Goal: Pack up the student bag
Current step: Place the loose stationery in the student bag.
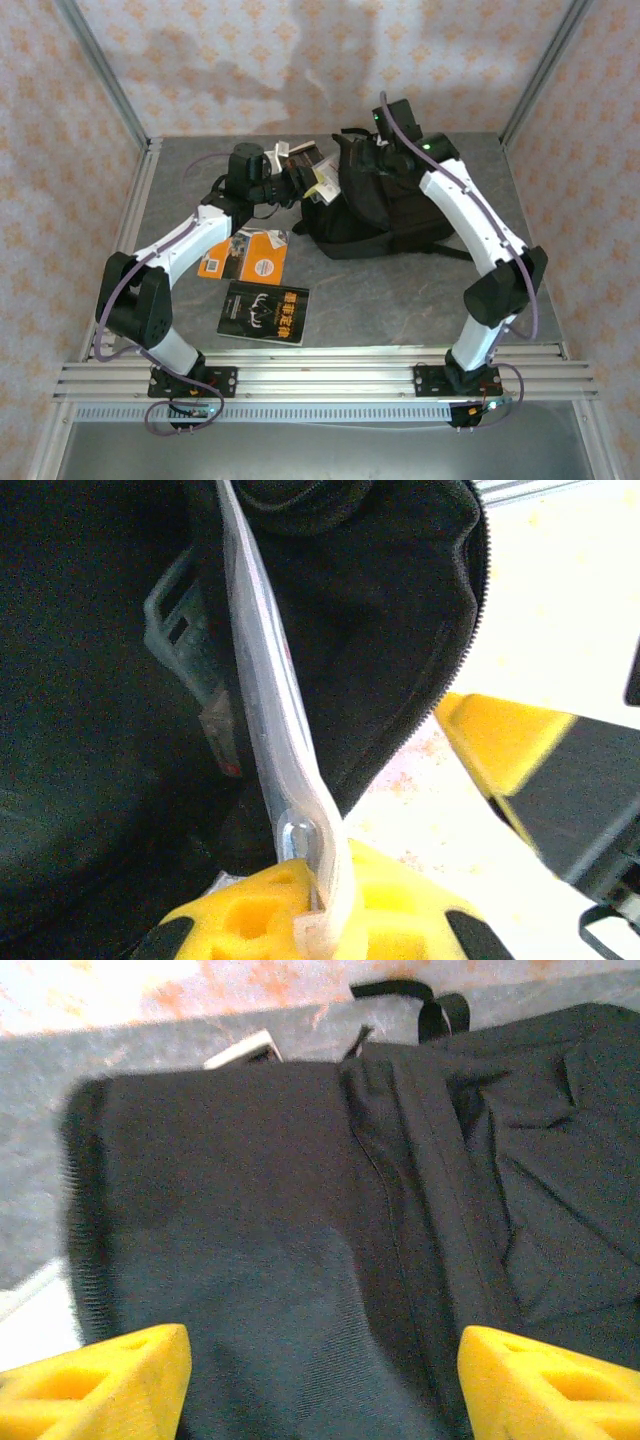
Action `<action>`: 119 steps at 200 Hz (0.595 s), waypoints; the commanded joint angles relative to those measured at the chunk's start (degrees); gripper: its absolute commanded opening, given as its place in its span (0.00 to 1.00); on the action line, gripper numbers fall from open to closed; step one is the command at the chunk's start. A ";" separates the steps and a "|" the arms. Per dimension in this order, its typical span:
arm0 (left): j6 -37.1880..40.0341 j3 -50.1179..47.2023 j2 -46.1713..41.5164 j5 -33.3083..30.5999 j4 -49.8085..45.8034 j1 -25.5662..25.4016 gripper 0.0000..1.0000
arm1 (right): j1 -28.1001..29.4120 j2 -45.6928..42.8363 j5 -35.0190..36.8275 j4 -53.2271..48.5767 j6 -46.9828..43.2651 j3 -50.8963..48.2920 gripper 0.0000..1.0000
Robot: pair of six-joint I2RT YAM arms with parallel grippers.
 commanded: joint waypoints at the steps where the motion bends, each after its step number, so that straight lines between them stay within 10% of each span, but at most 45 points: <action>1: -1.69 0.79 -1.93 3.30 9.17 -1.64 0.00 | -0.40 -2.10 -3.35 -1.80 1.52 2.84 0.75; 72: -1.92 2.18 -1.03 2.24 8.74 -5.61 0.00 | -0.42 4.47 -4.14 -9.31 3.10 8.97 0.92; 119: -1.45 2.01 -0.99 1.53 7.82 -5.89 0.00 | -0.41 7.32 7.26 -11.16 4.50 12.03 0.42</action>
